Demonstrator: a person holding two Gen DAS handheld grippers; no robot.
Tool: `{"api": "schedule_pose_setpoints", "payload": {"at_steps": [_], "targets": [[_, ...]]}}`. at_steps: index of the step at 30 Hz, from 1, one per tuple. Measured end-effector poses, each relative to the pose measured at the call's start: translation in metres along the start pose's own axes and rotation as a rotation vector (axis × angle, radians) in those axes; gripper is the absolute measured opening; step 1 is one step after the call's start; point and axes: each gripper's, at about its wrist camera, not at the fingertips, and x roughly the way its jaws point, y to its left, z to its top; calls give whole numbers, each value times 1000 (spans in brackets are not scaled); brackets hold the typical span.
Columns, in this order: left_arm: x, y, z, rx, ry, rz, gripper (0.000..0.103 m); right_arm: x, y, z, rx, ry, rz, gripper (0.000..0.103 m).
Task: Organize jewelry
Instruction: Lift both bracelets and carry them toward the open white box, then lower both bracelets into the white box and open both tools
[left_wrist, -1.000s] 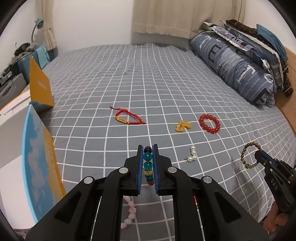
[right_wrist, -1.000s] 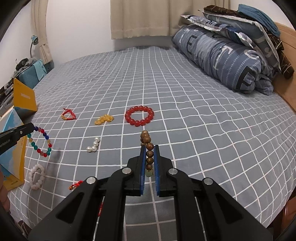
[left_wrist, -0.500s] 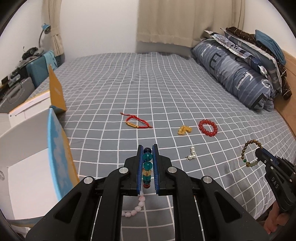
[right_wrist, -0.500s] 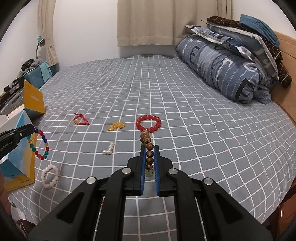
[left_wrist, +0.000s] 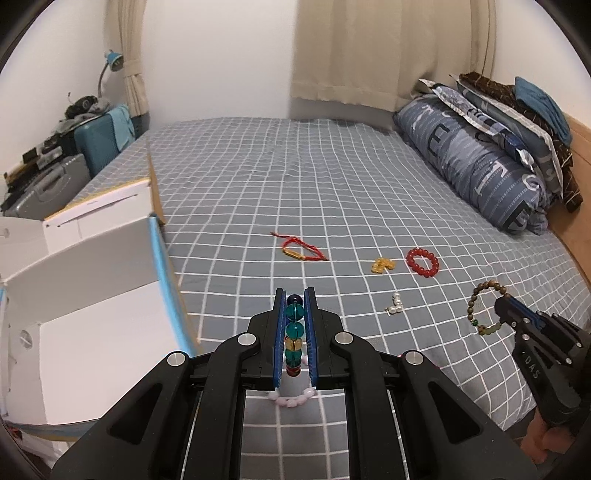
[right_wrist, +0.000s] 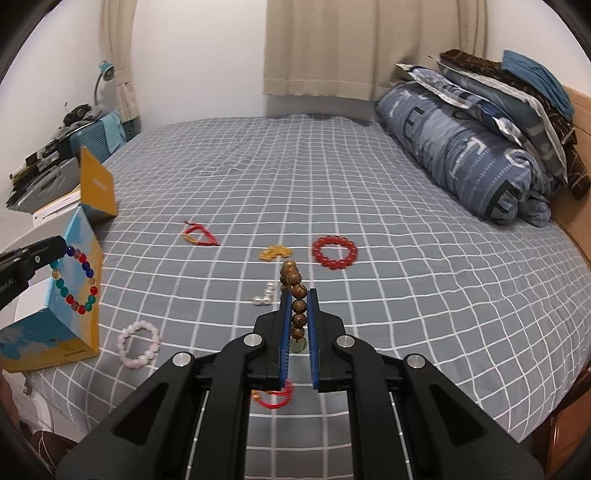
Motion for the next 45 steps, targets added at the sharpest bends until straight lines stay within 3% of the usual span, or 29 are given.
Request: {"api": "schedule_pose_setpoints", "payload": {"at_steps": [13,25,37,45], "targets": [[-42,58,-7,-49,-30,72,9,-8,78,14,-58,-16,124,7],[-72,147,-22,-168,-42,199,9,-9,181,36,-146,-2,252,7],[-50,252,-49,-311,52,320,9,17,306,33,-270,47,352,7],[-42,299,-71,-361,96,358,9,30,355,22,-299,67,390,7]]}}
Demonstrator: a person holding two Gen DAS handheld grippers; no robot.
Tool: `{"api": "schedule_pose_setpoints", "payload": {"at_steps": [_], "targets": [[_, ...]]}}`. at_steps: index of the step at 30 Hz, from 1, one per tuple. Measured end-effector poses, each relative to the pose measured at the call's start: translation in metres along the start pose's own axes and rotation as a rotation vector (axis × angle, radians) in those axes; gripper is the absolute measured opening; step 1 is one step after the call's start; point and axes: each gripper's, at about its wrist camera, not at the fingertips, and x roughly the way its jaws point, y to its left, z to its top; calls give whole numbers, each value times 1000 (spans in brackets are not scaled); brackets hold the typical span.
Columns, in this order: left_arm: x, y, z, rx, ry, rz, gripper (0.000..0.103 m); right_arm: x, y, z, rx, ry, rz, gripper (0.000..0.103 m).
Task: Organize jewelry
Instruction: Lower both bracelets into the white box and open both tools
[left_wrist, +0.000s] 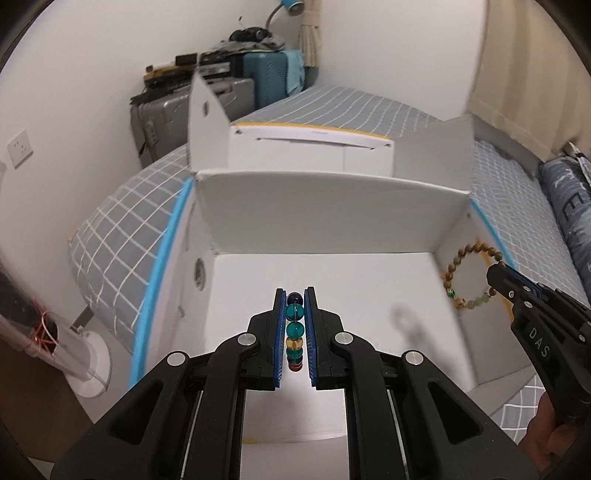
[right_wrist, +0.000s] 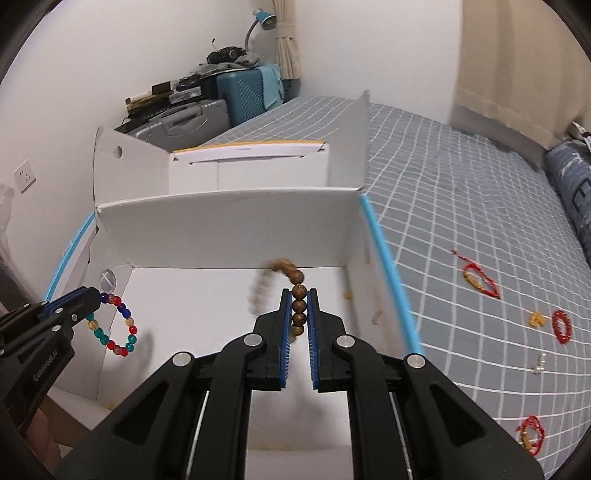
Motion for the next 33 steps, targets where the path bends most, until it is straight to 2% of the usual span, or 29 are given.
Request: {"api": "schedule_pose_setpoints", "payload": {"at_steps": [8,18,20,21,22,23,25,27,30,32,33], "targets": [[16,18,-3,-19,49,2,9,30,19,-6,-11,64,-3,7],[30,16,-10,-2,86,-8,10,36,20,-9,-7,112,-34,9],[26,16,-8,-1,82,-14,11,36,20,-10,-6,121,-28,16],[24,16,-8,-4,77,-17,12,36,21,-9,-5,121,-22,25],[22,16,-8,-8,73,-22,16,35,21,-9,-5,120,-19,34],[20,16,-7,-7,69,-21,20,33,21,-9,-3,114,-13,38],[14,15,-7,-6,44,-15,41,29,23,-9,2,99,-8,53],[8,13,-5,-5,17,-23,52,22,21,-8,6,77,-12,62],[0,10,-3,-10,-10,-31,71,10,17,-5,15,45,-17,71],[-6,6,-2,-8,-25,-31,77,2,13,-2,19,26,-25,76],[-9,5,-1,-9,-32,-34,84,-3,10,-2,22,15,-30,80]]}}
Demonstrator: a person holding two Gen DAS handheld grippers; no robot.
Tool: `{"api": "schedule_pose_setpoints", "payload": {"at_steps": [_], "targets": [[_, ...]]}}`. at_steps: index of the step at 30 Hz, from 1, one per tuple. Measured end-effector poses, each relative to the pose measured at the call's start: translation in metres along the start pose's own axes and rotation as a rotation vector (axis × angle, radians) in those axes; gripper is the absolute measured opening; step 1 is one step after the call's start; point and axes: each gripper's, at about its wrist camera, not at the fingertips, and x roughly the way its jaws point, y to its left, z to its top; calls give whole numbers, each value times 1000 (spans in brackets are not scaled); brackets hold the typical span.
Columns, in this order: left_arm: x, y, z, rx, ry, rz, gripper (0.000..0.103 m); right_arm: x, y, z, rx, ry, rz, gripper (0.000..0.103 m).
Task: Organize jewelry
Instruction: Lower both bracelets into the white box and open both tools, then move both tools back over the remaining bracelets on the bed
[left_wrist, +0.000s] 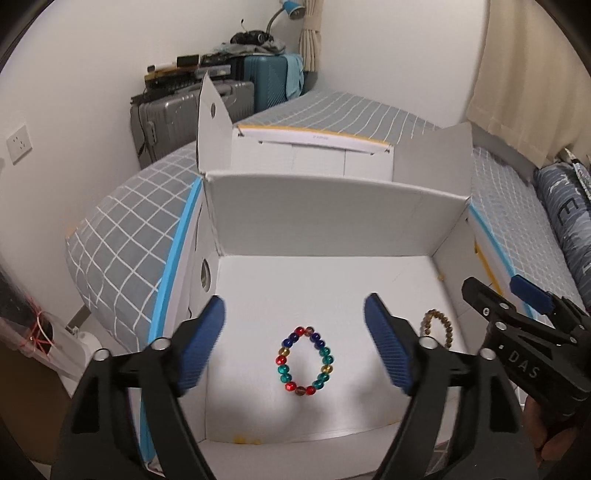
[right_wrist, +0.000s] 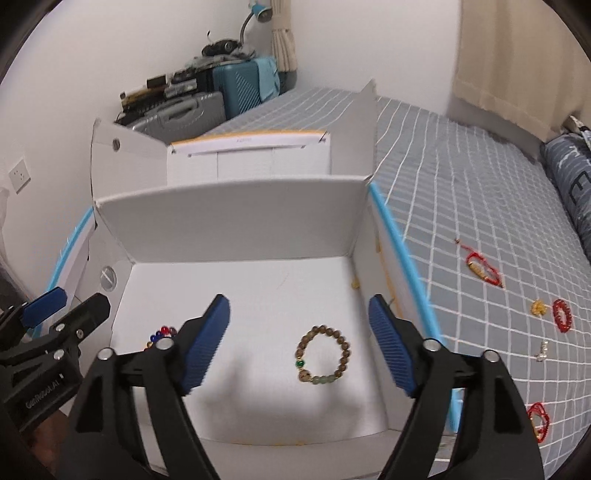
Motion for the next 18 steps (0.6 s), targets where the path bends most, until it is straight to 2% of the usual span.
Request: {"api": "schedule_pose_setpoints", "payload": {"at_steps": [1,4,10,18], "targets": [[-3,-2,1,0,-7,-4,90,-6,-5,1,9,-16,-10,82],[-13,-11,3,4,-29,-20,97,-19,-17,4,22,-49,-30,86],[-29,-33,4,30,-51,-32,97,-48,-44,4,43,-100,-56,95],[-53,-85,6,85,-90,-93,97,-79,-93,-2,79,-122,-114,95]]}}
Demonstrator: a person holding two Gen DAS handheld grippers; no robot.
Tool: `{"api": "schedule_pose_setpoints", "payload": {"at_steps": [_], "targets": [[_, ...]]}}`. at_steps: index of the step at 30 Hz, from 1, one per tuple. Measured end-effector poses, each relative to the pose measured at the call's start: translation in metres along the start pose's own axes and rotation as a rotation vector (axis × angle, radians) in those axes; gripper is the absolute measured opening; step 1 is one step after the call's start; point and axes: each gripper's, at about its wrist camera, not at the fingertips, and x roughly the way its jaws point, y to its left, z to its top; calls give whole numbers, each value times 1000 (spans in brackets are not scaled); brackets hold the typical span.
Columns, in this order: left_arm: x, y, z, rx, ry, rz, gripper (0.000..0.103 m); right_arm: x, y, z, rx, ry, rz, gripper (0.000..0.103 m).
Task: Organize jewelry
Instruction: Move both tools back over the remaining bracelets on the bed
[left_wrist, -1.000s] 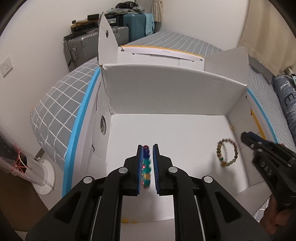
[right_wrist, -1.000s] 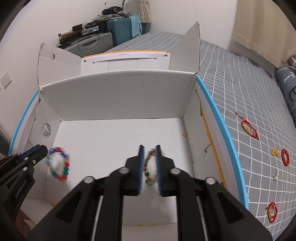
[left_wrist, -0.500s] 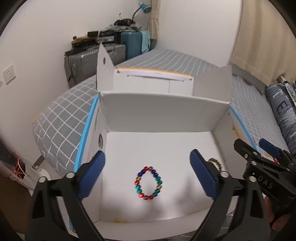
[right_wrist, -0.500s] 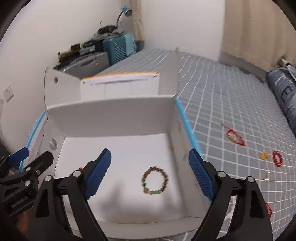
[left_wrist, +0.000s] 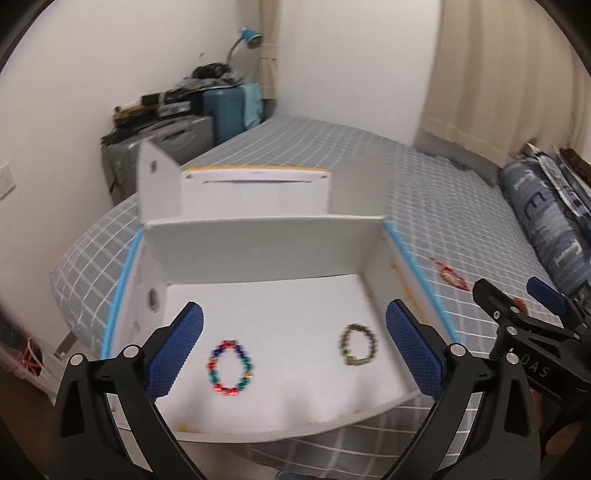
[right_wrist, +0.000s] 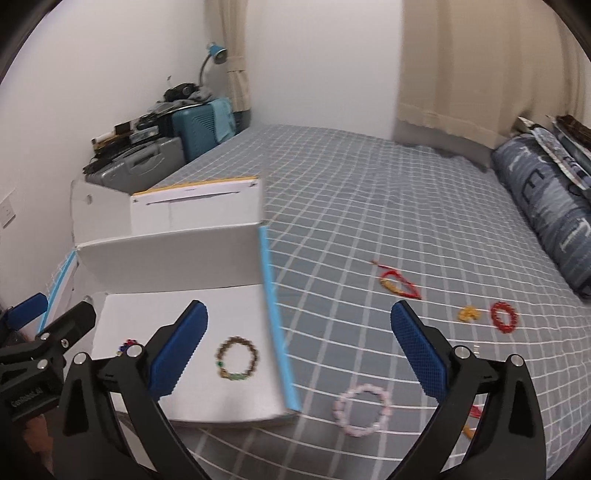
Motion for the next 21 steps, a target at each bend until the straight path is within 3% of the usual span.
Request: {"api": "schedule_pose_setpoints", "payload": {"at_steps": [11,21], "targets": [[-8,-100,-2,109,14,-128,97,-29,-102,-22,76,13,-135,95],[-6,-187,-27,220,62,-222,97,-46,-192,-47,134,69,-195,95]]}}
